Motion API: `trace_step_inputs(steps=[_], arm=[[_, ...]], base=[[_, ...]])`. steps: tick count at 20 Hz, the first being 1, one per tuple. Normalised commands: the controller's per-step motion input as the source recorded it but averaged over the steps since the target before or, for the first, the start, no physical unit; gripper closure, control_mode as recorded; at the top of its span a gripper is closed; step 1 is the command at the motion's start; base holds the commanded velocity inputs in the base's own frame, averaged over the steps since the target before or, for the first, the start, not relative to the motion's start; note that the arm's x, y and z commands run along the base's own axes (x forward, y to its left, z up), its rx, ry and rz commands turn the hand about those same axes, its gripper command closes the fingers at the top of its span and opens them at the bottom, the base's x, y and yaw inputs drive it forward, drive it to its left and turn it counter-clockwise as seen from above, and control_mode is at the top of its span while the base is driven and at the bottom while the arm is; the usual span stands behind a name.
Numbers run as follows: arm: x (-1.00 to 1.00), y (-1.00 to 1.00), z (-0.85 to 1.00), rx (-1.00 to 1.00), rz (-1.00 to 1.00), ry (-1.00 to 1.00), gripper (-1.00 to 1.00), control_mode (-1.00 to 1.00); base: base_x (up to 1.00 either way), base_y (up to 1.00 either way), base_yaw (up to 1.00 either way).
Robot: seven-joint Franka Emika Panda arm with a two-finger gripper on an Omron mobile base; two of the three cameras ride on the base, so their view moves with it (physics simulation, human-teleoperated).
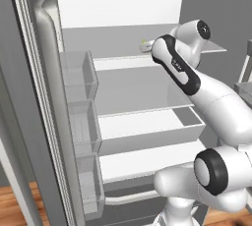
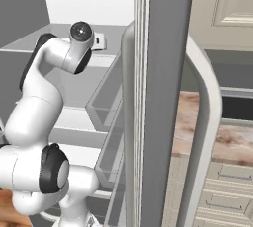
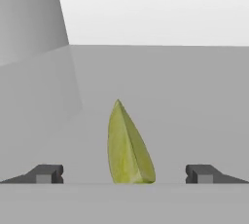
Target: There is a bowl on the dining counter. Grab a lemon wedge from the fridge and place it in the bowl. Then get the liquor bottle and glass cup from the cabinet and place them next to the bowl.
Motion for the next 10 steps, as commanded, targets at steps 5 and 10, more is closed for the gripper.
trace_step_inputs(steps=[5, 10], arm=[[0.12, 0.09, -0.22, 0.00, 0.03, 0.00, -1.00, -1.00], [0.20, 0.00, -0.11, 0.00, 0.03, 0.01, -1.00, -1.00]], base=[[0.00, 0.00, 0.00], [0.00, 0.00, 0.00]])
